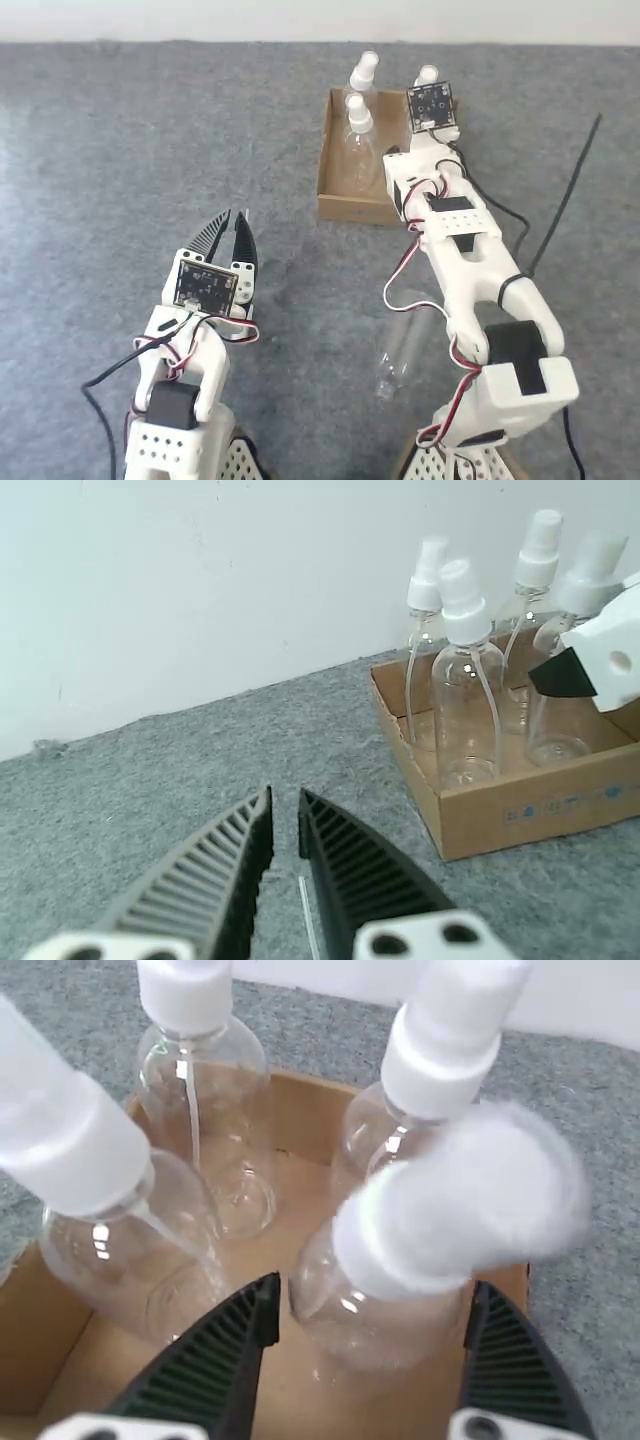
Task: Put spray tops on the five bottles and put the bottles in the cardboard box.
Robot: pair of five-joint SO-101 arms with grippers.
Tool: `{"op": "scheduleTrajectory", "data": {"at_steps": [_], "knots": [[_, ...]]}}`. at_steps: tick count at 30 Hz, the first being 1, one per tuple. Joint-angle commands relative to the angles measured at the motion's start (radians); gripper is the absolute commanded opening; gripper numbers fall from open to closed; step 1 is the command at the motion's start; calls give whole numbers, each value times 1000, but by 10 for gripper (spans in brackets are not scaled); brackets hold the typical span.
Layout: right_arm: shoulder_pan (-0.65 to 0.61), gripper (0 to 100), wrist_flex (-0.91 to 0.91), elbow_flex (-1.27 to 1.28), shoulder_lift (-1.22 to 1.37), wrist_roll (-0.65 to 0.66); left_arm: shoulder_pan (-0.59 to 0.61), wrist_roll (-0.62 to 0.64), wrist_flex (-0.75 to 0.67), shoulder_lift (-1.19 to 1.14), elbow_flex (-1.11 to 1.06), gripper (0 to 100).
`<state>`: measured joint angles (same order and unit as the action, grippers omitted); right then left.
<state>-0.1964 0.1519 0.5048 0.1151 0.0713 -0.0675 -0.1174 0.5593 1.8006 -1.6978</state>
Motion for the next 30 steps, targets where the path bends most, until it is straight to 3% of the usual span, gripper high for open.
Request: {"op": "scheduleTrajectory", "data": {"at_steps": [1, 15, 30], "knots": [[8, 252, 56, -69, -25, 14, 5, -6, 6, 17, 13, 41], [13, 252, 76, -66, -50, 14, 5, -6, 6, 17, 13, 41], [15, 250, 263, -63, -154, 14, 5, -6, 6, 17, 13, 41]]}}
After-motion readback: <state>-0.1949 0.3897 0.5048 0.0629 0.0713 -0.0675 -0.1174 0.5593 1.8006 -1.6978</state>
